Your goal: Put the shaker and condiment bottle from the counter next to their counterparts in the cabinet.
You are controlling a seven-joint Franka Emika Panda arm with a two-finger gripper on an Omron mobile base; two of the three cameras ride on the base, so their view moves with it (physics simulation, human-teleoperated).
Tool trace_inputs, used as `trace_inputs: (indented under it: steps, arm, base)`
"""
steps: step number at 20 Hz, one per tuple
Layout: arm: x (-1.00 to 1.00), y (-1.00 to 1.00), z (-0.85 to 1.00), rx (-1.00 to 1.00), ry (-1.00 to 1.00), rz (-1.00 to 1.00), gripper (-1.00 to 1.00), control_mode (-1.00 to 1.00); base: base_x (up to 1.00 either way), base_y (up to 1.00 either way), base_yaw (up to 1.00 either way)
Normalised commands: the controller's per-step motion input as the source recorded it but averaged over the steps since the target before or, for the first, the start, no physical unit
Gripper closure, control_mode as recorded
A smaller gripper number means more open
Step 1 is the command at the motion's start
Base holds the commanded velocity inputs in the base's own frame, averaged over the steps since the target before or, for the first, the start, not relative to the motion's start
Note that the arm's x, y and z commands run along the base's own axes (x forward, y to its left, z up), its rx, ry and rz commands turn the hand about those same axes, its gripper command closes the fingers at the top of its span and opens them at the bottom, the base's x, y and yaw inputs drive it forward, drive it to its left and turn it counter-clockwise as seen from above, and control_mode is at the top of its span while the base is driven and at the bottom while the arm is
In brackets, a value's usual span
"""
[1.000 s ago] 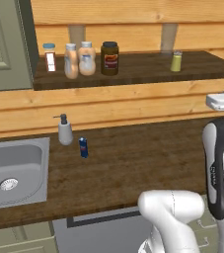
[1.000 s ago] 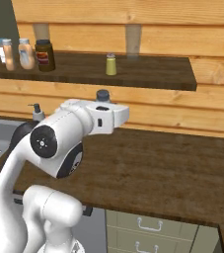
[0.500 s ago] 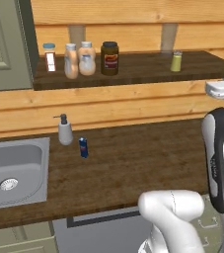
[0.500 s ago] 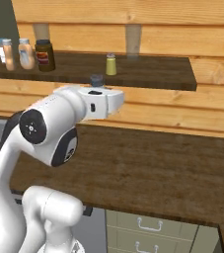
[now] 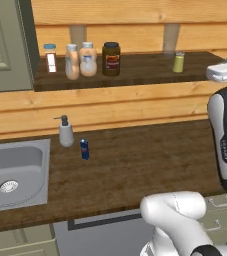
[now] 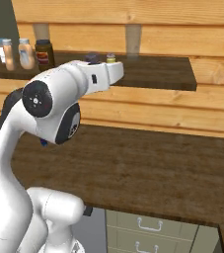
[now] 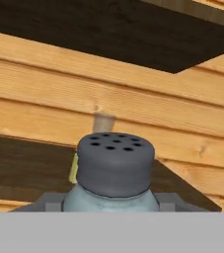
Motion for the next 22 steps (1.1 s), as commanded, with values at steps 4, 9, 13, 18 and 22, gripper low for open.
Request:
trace_inputs:
  steps: [4, 9, 13, 18, 22]
  arm:
    - [0.57, 0.00, 0.00, -0.09, 0.02, 0.29, 1.00, -1.00]
    - [0.18, 0.00, 0.00, -0.03, 0.01, 0.08, 1.00, -1.00]
    - [0.67, 0.10, -0.10, 0.00, 0.04, -0.04, 1.00, -1.00]
    - [0.70, 0.12, -0.01, 0.00, 0.11, -0.06, 1.00, -1.00]
    - [0.42, -0.11, -0.02, 0.00, 0.08, -0.02, 1.00, -1.00]
  base:
    - [0.00, 0.00, 0.00]
    - [0.00, 0.00, 0.00]
    - [0.00, 0.00, 0.00]
    - [0.00, 0.00, 0.00]
    - [0.00, 0.00, 0.00]
